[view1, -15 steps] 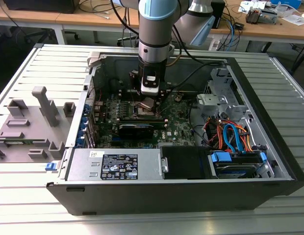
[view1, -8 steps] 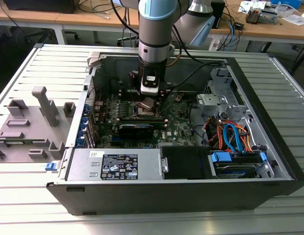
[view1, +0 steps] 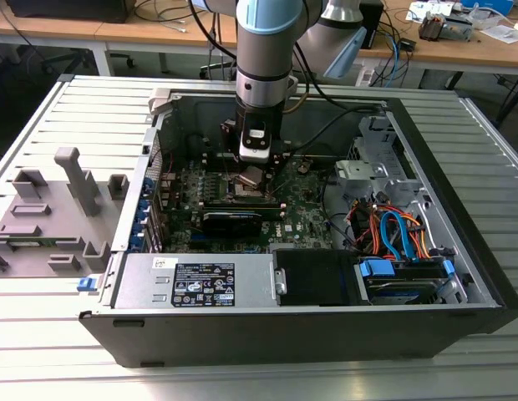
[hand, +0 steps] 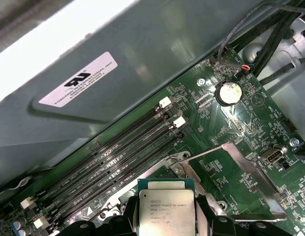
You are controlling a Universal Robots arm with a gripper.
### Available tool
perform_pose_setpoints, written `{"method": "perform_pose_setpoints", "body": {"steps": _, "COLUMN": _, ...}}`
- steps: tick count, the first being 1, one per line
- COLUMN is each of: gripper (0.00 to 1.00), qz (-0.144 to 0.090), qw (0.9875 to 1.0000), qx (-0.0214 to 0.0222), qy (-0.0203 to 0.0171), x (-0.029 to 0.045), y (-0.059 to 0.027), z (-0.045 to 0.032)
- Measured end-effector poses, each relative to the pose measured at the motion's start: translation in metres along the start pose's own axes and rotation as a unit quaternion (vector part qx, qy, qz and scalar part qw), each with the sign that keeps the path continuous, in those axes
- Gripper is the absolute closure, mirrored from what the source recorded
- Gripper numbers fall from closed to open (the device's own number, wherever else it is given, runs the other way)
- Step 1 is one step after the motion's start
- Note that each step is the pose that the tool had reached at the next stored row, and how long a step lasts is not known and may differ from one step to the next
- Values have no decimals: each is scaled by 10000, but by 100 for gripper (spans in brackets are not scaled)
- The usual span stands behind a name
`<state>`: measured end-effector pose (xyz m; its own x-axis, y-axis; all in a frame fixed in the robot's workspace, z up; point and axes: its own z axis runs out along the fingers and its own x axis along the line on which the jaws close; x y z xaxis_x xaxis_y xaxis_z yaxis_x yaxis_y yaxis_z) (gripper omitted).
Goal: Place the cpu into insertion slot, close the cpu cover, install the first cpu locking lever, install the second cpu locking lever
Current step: 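Place the cpu into insertion slot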
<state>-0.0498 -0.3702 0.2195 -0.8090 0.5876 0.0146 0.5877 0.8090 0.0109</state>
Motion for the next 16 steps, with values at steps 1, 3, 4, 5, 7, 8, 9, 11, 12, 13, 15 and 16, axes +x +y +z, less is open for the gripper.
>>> {"method": "perform_pose_setpoints", "body": {"steps": 1, "gripper": 45, "qz": 3, "qw": 10000, "qx": 0, "qy": 0, "x": 0, "y": 0, "z": 0}}
{"method": "perform_pose_setpoints", "body": {"steps": 3, "gripper": 45, "qz": 9, "qw": 10000, "qx": 0, "qy": 0, "x": 0, "y": 0, "z": 0}}
{"method": "perform_pose_setpoints", "body": {"steps": 4, "gripper": 45, "qz": 12, "qw": 10000, "qx": 0, "qy": 0, "x": 0, "y": 0, "z": 0}}
{"method": "perform_pose_setpoints", "body": {"steps": 5, "gripper": 45, "qz": 15, "qw": 10000, "qx": 0, "qy": 0, "x": 0, "y": 0, "z": 0}}
{"method": "perform_pose_setpoints", "body": {"steps": 7, "gripper": 45, "qz": 31, "qw": 10000, "qx": -1, "qy": -1, "x": 0, "y": 0, "z": 0}}
{"method": "perform_pose_setpoints", "body": {"steps": 8, "gripper": 45, "qz": 41, "qw": 10000, "qx": -1, "qy": 0, "x": 0, "y": 0, "z": 0}}
{"method": "perform_pose_setpoints", "body": {"steps": 9, "gripper": 45, "qz": 70, "qw": 10000, "qx": -1, "qy": -1, "x": 0, "y": 0, "z": 0}}
{"method": "perform_pose_setpoints", "body": {"steps": 11, "gripper": 45, "qz": 124, "qw": 9999, "qx": -2, "qy": -1, "x": 0, "y": 0, "z": 0}}
{"method": "perform_pose_setpoints", "body": {"steps": 12, "gripper": 45, "qz": 145, "qw": 9999, "qx": -2, "qy": -2, "x": 0, "y": 0, "z": 0}}
{"method": "perform_pose_setpoints", "body": {"steps": 13, "gripper": 45, "qz": 163, "qw": 9999, "qx": -2, "qy": -2, "x": 0, "y": 0, "z": 0}}
{"method": "perform_pose_setpoints", "body": {"steps": 15, "gripper": 45, "qz": 198, "qw": 9998, "qx": -2, "qy": -3, "x": 0, "y": 0, "z": 0}}
{"method": "perform_pose_setpoints", "body": {"steps": 16, "gripper": 45, "qz": 208, "qw": 9998, "qx": -3, "qy": -3, "x": 0, "y": 0, "z": 0}}
